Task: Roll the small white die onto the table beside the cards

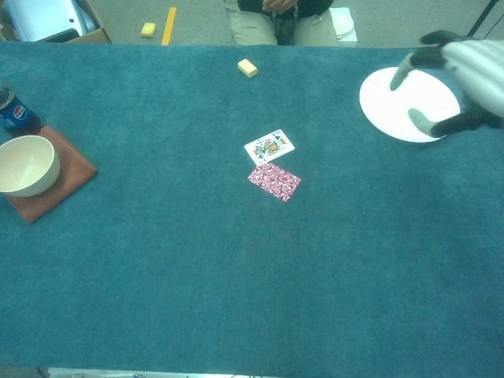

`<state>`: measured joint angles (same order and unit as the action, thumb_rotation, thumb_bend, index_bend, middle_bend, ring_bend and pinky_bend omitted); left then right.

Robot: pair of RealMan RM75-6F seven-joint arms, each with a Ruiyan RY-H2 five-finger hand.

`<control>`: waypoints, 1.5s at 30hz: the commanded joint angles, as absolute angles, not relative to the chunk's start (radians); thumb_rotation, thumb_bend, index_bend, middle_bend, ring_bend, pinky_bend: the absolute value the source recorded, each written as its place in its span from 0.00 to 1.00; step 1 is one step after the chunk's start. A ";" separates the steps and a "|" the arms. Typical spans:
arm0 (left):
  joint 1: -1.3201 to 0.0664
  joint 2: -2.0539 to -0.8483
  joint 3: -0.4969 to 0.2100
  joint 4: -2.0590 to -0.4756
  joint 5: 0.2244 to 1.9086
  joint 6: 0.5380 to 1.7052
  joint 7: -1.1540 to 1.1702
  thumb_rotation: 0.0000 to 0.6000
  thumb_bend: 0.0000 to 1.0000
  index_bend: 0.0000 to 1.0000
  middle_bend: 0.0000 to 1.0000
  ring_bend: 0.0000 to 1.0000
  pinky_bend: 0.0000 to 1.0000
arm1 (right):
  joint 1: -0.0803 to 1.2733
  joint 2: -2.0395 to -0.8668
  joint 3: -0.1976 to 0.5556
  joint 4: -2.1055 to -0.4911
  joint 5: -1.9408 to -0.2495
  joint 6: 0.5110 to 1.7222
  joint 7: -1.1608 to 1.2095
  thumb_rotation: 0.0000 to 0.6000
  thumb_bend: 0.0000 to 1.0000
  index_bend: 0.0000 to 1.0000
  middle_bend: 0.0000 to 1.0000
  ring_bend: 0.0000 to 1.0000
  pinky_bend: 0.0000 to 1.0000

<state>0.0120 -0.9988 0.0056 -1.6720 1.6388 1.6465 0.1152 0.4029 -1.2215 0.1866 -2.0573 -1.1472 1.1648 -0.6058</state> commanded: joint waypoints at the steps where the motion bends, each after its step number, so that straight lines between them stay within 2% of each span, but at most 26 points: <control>1: 0.015 -0.995 0.006 -1.673 1.643 1.653 0.115 1.00 0.34 0.06 0.09 0.03 0.07 | 0.511 -1.325 0.237 -1.979 -1.024 1.094 -0.683 1.00 0.26 0.37 0.28 0.06 0.10; 4: 0.020 -0.991 0.006 -1.674 1.644 1.660 0.113 1.00 0.34 0.06 0.09 0.03 0.07 | 0.585 -1.405 0.253 -1.909 -0.942 1.072 -0.733 1.00 0.19 0.37 0.28 0.06 0.10; 8: 0.023 -0.990 0.005 -1.672 1.642 1.662 0.109 1.00 0.34 0.06 0.09 0.03 0.07 | 0.645 -1.479 0.263 -1.838 -0.888 1.063 -0.759 1.00 0.17 0.39 0.28 0.06 0.10; 14: 0.028 -0.987 0.004 -1.667 1.639 1.668 0.102 1.00 0.34 0.06 0.09 0.03 0.07 | 0.743 -1.616 0.275 -1.679 -0.817 1.045 -0.787 1.00 0.18 0.43 0.28 0.06 0.10; 17: 0.030 -0.987 0.004 -1.665 1.639 1.670 0.099 1.00 0.34 0.06 0.09 0.03 0.07 | 0.780 -1.667 0.272 -1.613 -0.783 1.037 -0.807 1.00 0.22 0.43 0.28 0.06 0.10; 22: 0.032 -0.985 0.002 -1.662 1.636 1.671 0.094 1.00 0.34 0.06 0.09 0.03 0.07 | 0.847 -1.767 0.273 -1.489 -0.726 1.020 -0.834 1.00 0.23 0.43 0.28 0.06 0.10; 35: 0.033 -0.988 -0.004 -1.639 1.621 1.666 0.074 1.00 0.34 0.06 0.09 0.03 0.07 | 0.957 -1.938 0.276 -1.257 -0.647 0.983 -0.872 1.00 0.22 0.43 0.27 0.06 0.10; 45: 0.031 -0.996 -0.006 -1.608 1.610 1.655 0.050 1.00 0.34 0.06 0.09 0.03 0.07 | 0.991 -2.007 0.286 -1.138 -0.646 0.966 -0.856 1.00 0.23 0.43 0.27 0.06 0.10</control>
<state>0.0306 -0.9950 -0.0056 -1.6094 1.6105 1.6547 0.0515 0.9862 -2.0014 0.2823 -1.1450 -0.6434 0.9685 -0.8611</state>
